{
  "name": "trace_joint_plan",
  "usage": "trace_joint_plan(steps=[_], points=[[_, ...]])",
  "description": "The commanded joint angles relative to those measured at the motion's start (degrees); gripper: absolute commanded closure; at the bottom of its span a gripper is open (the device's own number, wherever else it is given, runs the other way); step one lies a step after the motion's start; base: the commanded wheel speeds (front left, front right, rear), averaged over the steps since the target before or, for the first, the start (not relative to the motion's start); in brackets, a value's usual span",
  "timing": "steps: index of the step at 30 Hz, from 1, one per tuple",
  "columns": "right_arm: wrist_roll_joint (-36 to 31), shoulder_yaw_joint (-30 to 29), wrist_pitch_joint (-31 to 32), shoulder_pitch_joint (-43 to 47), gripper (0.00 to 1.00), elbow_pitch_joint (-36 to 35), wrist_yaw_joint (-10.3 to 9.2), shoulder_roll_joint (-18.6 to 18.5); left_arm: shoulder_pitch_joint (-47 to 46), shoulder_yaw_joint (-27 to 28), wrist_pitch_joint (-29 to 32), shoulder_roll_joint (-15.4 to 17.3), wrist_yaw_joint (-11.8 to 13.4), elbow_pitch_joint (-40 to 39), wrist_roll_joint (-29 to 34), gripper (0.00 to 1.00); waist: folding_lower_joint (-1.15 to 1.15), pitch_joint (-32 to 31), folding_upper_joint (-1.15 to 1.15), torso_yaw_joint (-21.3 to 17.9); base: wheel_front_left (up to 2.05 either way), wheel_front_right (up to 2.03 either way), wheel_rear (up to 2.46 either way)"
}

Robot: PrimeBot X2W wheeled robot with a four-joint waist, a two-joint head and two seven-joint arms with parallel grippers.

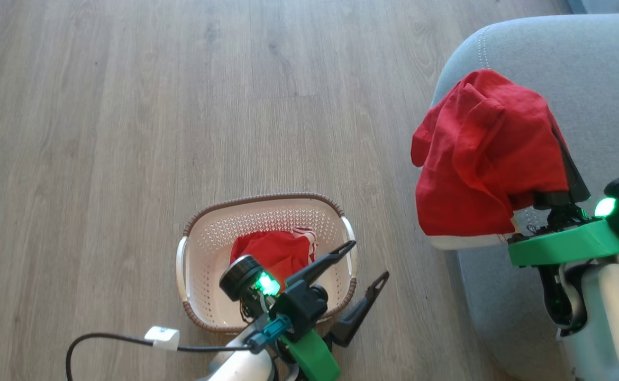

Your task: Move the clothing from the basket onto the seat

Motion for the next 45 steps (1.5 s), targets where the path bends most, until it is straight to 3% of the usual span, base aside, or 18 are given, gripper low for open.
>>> trace_joint_plan(steps=[1,18,25,31,41,45], points=[[0.2,0.9,0.0,-0.5,1.00,-2.0,0.40,-0.1,-1.0,2.0,-0.3,-0.1,-0.1,-1.6,-0.4,0.00,0.00,0.0,0.00,-0.2,0.00,0.00,0.00],[0.3,0.4,0.0,-1.1,1.00,-2.1,0.40,0.2,-1.3,1.9,-0.3,-0.1,-0.4,-0.8,-1.1,0.00,0.00,1.6,0.00,-3.3,0.00,0.00,0.00],[0.2,-0.3,0.0,-2.0,1.00,-2.0,0.40,0.7,-2.6,2.0,-0.3,-0.1,-0.5,0.0,0.7,0.00,0.00,4.0,0.00,-9.8,0.00,0.00,0.00],[0.1,-1.5,0.0,-2.3,1.00,-2.2,0.40,1.6,-4.7,1.6,-0.3,-0.1,-0.6,0.6,2.0,0.00,0.00,6.2,0.00,-17.7,0.00,0.00,0.00],[-0.3,-4.7,0.0,-1.2,1.00,-1.8,0.40,2.9,-4.6,2.0,-0.3,0.0,-0.6,-0.7,1.9,0.00,0.00,6.2,0.00,-27.9,0.00,0.00,0.00],[-0.4,-7.4,0.0,-0.2,1.00,-2.6,0.40,3.4,-5.2,0.4,-0.3,0.0,-0.6,-1.3,1.6,0.00,0.00,6.8,0.00,-29.3,0.00,0.00,0.00]])
